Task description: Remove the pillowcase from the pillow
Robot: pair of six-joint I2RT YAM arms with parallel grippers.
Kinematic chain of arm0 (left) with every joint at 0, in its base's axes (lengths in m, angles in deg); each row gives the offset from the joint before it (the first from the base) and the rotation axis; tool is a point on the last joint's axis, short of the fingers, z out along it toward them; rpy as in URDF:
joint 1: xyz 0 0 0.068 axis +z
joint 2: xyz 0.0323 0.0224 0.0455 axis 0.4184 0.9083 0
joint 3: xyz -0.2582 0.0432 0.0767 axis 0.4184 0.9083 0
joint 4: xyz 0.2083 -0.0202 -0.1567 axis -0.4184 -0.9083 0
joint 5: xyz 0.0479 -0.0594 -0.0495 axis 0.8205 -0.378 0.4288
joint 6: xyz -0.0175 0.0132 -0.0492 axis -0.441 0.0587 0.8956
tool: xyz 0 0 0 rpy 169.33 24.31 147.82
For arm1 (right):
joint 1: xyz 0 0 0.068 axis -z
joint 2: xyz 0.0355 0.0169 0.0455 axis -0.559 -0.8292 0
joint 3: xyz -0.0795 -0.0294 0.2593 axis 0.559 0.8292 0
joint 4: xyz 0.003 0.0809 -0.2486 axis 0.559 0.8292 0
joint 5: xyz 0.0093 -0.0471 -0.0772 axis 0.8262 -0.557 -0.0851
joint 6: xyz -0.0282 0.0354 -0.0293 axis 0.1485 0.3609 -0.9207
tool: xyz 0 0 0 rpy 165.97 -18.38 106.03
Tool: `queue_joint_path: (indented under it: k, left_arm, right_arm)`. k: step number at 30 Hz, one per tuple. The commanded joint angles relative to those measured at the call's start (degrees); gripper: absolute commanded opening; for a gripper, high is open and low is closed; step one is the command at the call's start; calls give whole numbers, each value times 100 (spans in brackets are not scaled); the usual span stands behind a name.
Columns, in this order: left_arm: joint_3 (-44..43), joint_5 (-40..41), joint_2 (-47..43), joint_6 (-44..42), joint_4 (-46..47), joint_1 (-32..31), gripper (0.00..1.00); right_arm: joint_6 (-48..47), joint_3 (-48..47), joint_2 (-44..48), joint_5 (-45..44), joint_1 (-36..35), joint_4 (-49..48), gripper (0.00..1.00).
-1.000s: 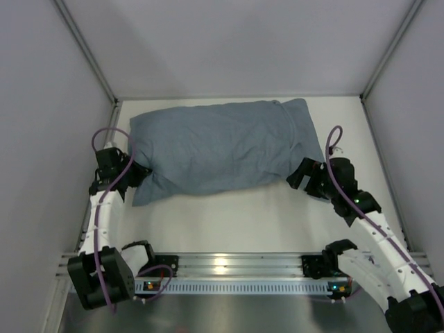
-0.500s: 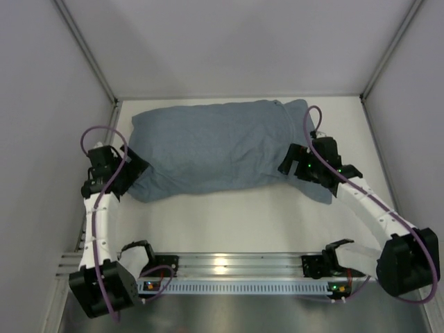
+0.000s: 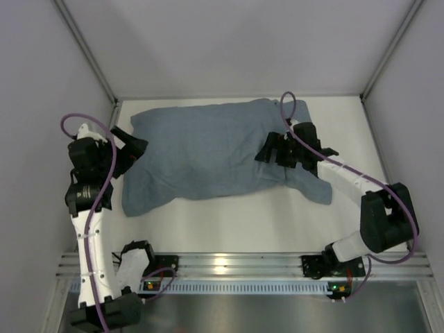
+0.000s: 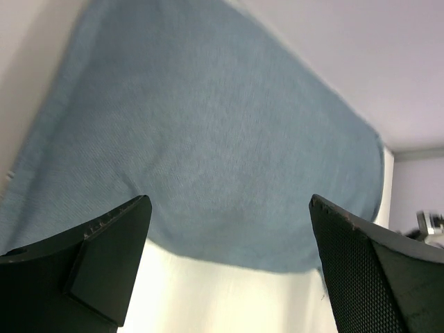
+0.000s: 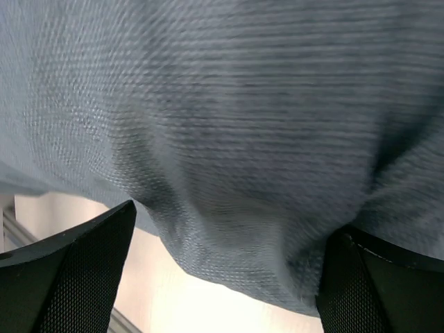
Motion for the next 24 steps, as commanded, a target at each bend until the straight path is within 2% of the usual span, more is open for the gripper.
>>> queue_joint_path:
  k: [1, 4, 5, 6, 9, 11, 14, 18, 20, 23, 24]
  left_arm:
    - [403, -521, 158, 113, 61, -368, 99]
    - [501, -486, 351, 42, 122, -991, 97]
    - [483, -277, 421, 25, 140, -1228, 96]
    - [457, -92, 596, -2, 140, -1857, 96]
    - [439, 568, 791, -11, 131, -2634, 97]
    - [500, 700, 756, -2, 149, -2715, 97]
    - [545, 745, 659, -54, 140, -2724, 98]
    - [606, 657, 624, -28, 149, -2943, 97]
    - [633, 701, 667, 42, 245, -3145, 91]
    - [519, 1060, 938, 147, 342, -3909, 89]
    - [449, 1261, 1062, 156, 325, -4485, 89]
  right_arm:
    - [53, -159, -203, 613, -774, -755, 93]
    - [96, -229, -265, 446, -1784, -809, 93]
    - [140, -247, -247, 385, -2056, -844, 93]
    - [184, -265, -212, 262, -2642, -853, 93]
    - [307, -300, -2, -589, -3593, -625, 96]
    - [605, -178, 191, -1056, -3763, -484, 96]
    - [913, 410, 1085, -1548, -3773, -116, 100]
    - [905, 640, 2282, -2321, -3843, 823, 100]
    - [1045, 649, 3017, -2988, -3834, 1535, 100]
    - [1431, 771, 3915, -4157, -3834, 2360, 99]
    - [1563, 833, 4110, -4395, -3800, 2486, 99]
